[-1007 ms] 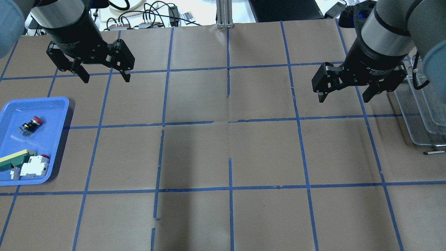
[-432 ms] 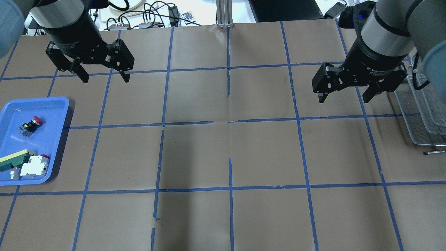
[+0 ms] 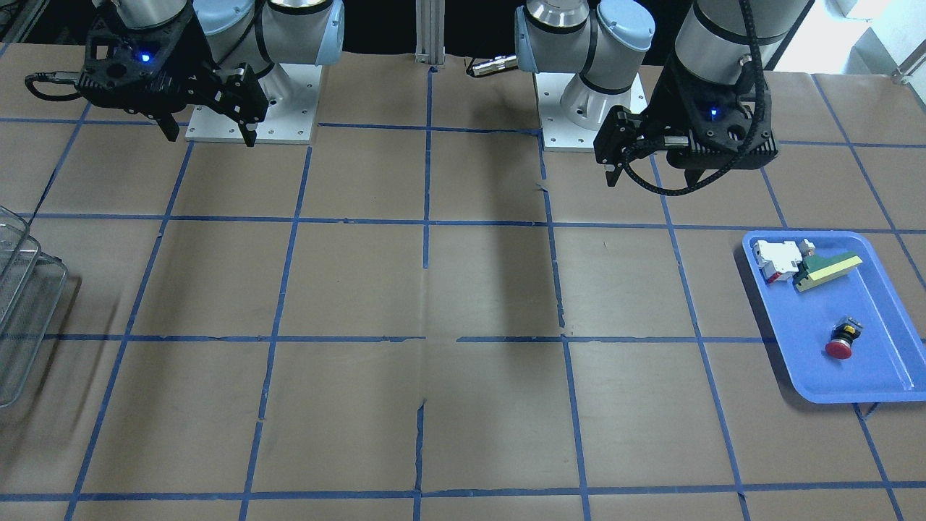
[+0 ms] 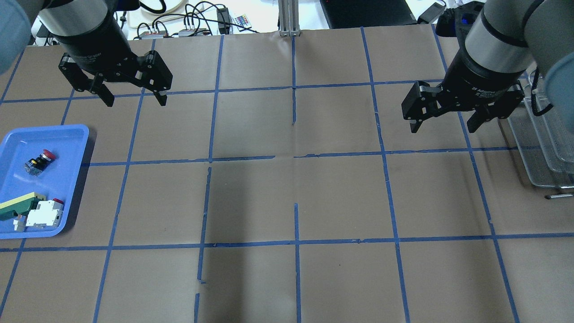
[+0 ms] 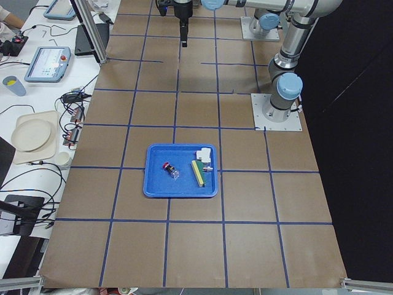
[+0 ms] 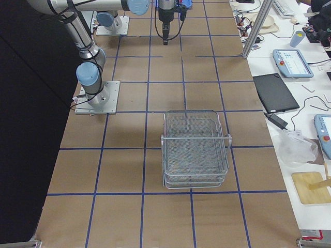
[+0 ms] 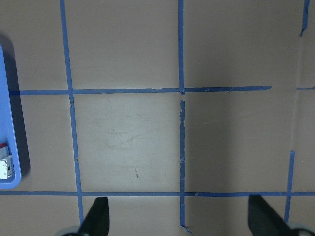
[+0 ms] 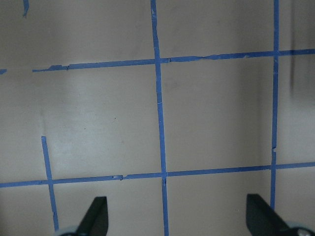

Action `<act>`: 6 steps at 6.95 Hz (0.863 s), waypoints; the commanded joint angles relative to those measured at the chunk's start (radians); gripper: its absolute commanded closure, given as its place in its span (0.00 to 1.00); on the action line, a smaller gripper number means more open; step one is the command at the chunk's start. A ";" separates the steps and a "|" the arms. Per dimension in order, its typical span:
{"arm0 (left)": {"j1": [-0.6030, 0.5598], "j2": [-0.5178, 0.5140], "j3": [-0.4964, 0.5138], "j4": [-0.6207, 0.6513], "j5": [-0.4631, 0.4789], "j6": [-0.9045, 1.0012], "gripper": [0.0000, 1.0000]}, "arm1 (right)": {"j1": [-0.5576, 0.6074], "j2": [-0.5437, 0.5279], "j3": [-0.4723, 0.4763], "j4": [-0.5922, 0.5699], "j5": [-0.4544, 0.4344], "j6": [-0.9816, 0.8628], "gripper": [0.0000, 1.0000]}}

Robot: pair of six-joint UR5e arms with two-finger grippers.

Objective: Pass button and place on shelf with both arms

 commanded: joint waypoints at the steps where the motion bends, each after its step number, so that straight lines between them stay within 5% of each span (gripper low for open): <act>1: -0.001 0.002 -0.002 0.000 -0.003 0.000 0.00 | -0.002 0.000 0.000 0.005 -0.001 0.001 0.00; 6: 0.002 0.000 -0.020 0.002 0.000 0.002 0.00 | -0.002 0.001 0.000 -0.001 -0.013 0.000 0.00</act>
